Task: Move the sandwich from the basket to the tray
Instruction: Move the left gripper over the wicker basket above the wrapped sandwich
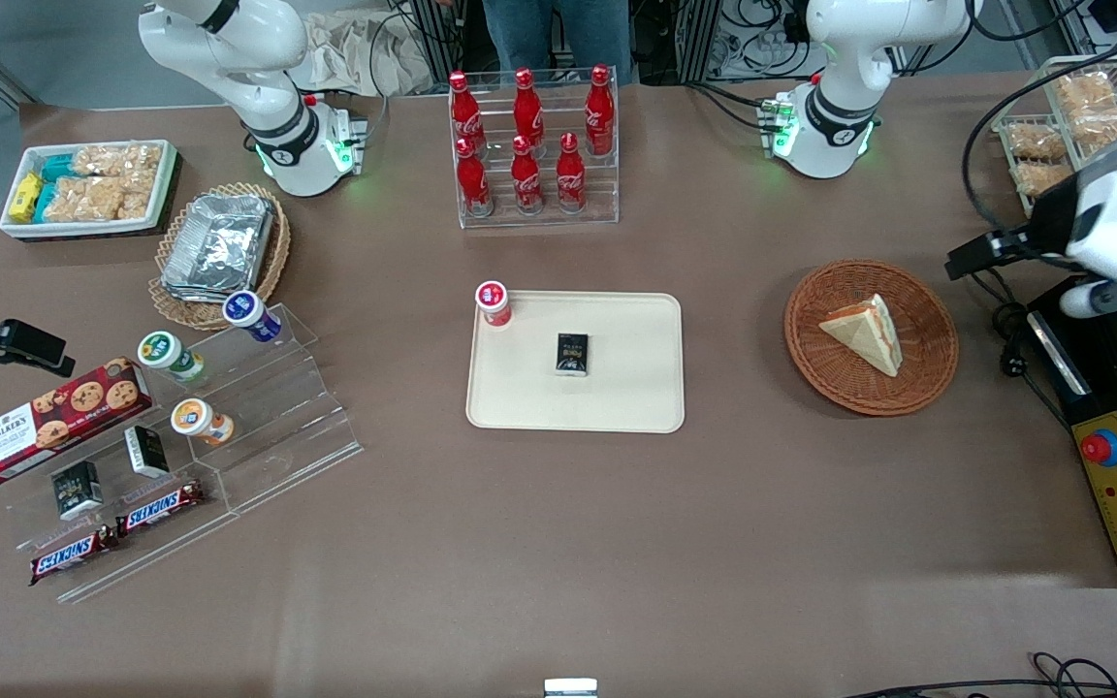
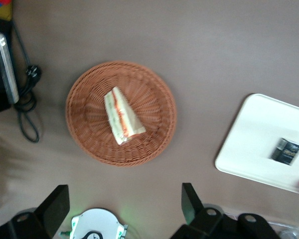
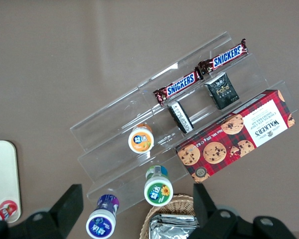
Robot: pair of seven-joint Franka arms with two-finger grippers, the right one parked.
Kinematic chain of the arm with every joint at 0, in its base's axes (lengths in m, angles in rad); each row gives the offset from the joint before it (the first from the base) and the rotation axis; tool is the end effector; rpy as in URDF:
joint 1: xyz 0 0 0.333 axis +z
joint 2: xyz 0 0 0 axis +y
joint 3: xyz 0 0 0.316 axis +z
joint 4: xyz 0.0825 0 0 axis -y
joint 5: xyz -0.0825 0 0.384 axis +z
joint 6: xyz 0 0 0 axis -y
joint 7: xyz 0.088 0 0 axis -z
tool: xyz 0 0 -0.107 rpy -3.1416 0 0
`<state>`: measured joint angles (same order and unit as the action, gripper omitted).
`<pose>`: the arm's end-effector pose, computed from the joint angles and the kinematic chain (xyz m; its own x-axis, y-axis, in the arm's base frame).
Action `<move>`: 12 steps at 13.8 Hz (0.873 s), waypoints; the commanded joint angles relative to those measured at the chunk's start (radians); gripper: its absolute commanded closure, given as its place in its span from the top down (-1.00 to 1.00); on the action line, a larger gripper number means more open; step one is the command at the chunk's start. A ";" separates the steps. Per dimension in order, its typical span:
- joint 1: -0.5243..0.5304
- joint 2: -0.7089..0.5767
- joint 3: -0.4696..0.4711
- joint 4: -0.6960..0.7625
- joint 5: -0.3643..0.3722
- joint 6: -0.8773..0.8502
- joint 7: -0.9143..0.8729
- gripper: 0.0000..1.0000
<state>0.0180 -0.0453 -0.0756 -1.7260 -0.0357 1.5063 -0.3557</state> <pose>0.5258 -0.0351 0.5716 0.9402 0.2929 -0.1739 0.2922 -0.9559 -0.0304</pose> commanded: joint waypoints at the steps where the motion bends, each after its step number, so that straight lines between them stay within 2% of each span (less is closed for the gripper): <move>1: -0.001 -0.128 -0.026 -0.218 0.040 0.115 -0.115 1.00; 6: 0.000 -0.263 -0.061 -0.513 0.083 0.302 -0.316 1.00; 9: 0.002 -0.266 -0.104 -0.592 0.095 0.360 -0.397 1.00; 12: 0.008 -0.284 -0.105 -0.690 0.103 0.463 -0.417 1.00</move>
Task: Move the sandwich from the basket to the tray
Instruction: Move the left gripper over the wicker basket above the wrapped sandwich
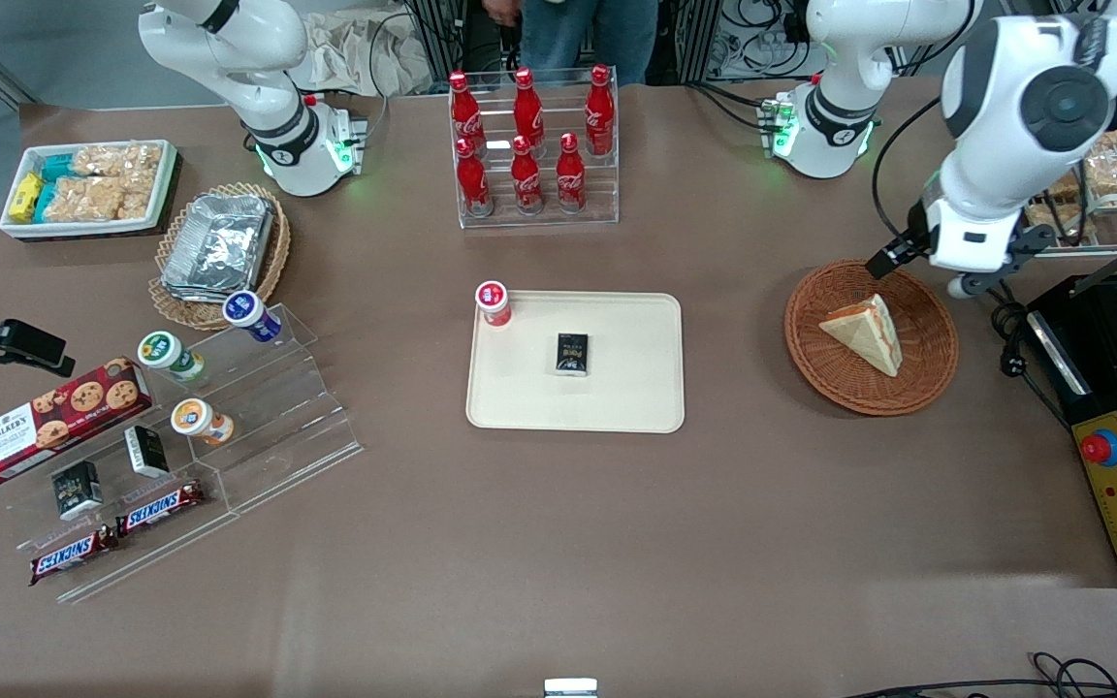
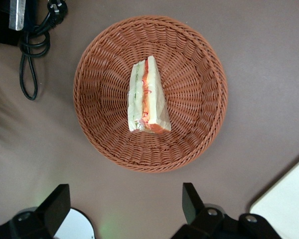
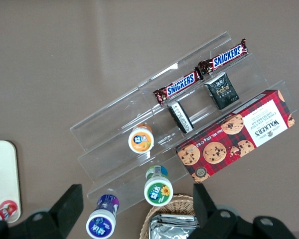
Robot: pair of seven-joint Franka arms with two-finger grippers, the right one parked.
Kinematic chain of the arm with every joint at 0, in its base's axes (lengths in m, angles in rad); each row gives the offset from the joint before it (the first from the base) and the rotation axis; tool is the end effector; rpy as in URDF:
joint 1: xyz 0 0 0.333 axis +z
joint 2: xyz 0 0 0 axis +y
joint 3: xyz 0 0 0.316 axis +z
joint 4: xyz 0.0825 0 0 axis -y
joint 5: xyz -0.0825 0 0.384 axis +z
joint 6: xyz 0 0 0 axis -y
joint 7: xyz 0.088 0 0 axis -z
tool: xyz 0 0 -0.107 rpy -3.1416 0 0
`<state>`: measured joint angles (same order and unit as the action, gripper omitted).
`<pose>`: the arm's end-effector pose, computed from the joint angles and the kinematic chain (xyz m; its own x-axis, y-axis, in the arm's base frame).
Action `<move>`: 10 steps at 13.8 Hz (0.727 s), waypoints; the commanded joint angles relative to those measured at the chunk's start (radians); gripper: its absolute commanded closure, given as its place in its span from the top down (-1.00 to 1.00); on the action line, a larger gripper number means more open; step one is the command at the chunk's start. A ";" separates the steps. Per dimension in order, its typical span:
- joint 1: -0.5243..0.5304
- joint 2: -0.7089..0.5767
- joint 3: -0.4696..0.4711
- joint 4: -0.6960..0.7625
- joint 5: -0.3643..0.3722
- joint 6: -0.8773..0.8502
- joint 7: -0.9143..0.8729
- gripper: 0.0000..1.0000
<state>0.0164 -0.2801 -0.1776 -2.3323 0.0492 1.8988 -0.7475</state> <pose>0.4361 -0.0692 0.4339 0.8341 0.5490 -0.0531 0.5335 -0.8275 -0.1749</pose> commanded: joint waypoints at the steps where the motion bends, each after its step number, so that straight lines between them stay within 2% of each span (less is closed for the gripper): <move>1: 0.014 -0.059 0.000 -0.128 0.018 0.119 -0.026 1.00; 5: 0.037 -0.048 0.004 -0.237 0.018 0.296 -0.026 1.00; 10: 0.039 0.073 0.000 -0.265 0.018 0.411 -0.039 1.00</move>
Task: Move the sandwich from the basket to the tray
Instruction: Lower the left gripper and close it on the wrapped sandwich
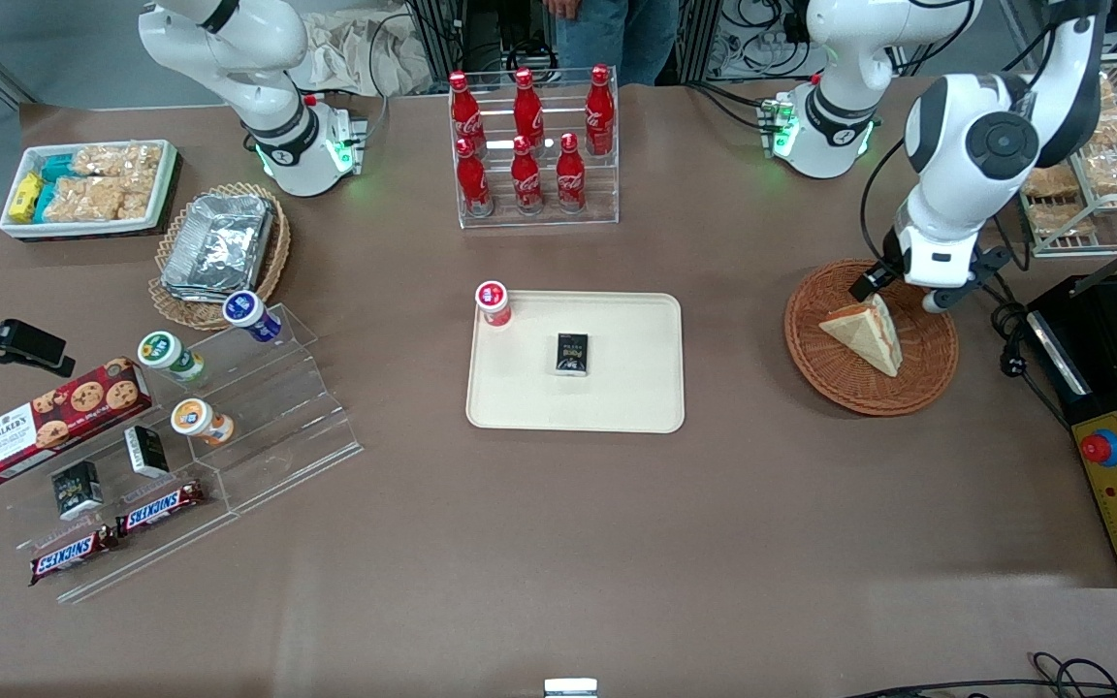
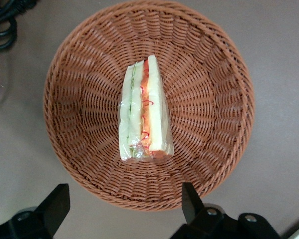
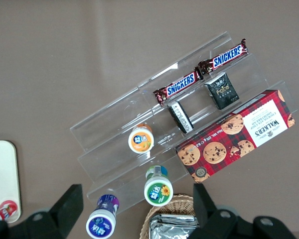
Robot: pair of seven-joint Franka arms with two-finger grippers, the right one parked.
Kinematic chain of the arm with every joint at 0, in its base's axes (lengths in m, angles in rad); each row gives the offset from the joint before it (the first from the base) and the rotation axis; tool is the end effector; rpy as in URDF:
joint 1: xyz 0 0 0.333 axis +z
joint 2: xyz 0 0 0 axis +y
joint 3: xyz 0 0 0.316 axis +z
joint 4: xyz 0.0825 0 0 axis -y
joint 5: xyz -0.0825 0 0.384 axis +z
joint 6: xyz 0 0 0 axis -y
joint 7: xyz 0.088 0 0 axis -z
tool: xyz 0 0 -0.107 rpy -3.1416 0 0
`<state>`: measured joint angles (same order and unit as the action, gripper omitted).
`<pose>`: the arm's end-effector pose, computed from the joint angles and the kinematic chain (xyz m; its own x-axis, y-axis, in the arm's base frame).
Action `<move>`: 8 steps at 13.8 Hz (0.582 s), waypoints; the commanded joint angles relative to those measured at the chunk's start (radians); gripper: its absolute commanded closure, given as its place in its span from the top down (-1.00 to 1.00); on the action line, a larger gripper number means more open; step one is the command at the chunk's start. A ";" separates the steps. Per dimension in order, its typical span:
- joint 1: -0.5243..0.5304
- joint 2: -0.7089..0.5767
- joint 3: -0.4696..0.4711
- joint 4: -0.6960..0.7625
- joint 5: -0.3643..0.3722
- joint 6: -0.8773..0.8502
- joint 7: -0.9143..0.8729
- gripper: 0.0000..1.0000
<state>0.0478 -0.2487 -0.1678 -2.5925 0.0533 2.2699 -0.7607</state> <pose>0.4120 -0.0463 0.3360 0.8187 0.5742 -0.0029 0.5703 -0.8138 -0.1118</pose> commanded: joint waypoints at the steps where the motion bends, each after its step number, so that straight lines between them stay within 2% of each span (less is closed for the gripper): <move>1: 0.007 0.061 -0.009 -0.006 0.014 0.046 -0.026 1.00; 8: 0.029 0.166 -0.007 -0.023 0.016 0.186 -0.026 1.00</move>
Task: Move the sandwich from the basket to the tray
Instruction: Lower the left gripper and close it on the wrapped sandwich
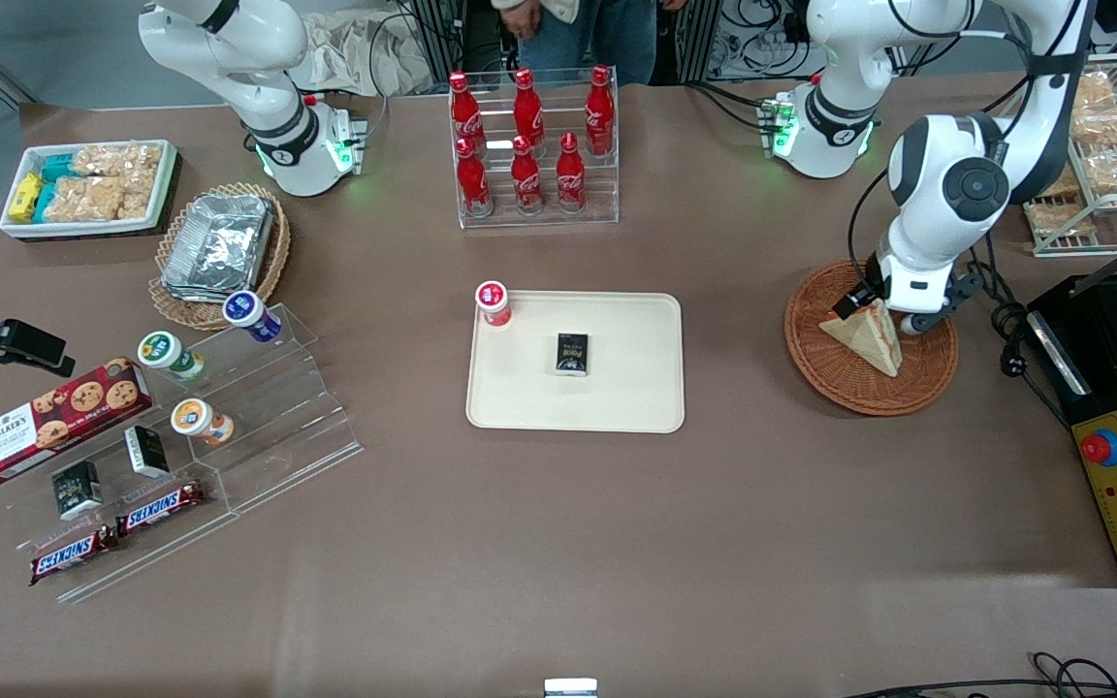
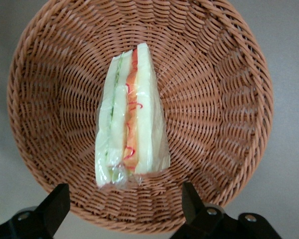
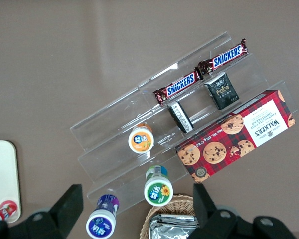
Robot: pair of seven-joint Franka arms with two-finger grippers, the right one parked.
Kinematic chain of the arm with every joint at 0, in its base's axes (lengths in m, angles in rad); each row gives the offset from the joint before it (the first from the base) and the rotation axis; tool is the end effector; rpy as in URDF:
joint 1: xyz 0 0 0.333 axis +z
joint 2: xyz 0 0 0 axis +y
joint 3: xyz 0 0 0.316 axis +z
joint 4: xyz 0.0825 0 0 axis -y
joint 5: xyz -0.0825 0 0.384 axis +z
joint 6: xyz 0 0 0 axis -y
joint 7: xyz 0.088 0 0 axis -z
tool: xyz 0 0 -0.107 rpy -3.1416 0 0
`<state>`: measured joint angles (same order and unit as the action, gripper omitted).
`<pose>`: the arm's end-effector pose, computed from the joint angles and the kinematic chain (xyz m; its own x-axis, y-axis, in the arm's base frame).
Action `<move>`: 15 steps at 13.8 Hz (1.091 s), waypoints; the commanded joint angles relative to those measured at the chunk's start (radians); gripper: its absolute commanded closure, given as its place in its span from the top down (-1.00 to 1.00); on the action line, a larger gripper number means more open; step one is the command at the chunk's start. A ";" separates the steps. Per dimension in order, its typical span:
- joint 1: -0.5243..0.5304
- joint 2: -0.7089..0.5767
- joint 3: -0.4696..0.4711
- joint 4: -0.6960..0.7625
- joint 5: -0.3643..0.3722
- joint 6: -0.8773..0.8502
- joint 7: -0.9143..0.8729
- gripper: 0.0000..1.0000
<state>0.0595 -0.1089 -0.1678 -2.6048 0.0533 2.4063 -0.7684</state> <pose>0.4203 -0.0440 0.2840 0.8121 0.5826 -0.0316 0.5774 -0.8103 -0.1002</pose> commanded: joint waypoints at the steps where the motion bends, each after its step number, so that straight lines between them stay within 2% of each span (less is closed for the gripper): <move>1: 0.017 0.037 -0.007 -0.012 0.016 0.068 -0.019 1.00; 9: 0.045 0.110 -0.004 -0.011 0.048 0.146 -0.009 1.00; 10: 0.046 0.118 -0.003 -0.008 0.063 0.148 -0.008 0.84; 11: 0.060 0.123 -0.002 -0.006 0.066 0.149 -0.009 0.45; 12: 0.074 0.129 -0.002 -0.003 0.066 0.149 -0.008 -0.18; 13: 0.074 0.133 -0.002 0.000 0.066 0.149 -0.008 -0.69; 14: 0.074 0.127 -0.002 0.000 0.066 0.149 0.001 -1.00; 15: 0.074 0.121 -0.004 0.003 0.066 0.149 0.006 -1.00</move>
<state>0.1216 0.0138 -0.1654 -2.6089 0.0958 2.5418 -0.7640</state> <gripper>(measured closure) 0.379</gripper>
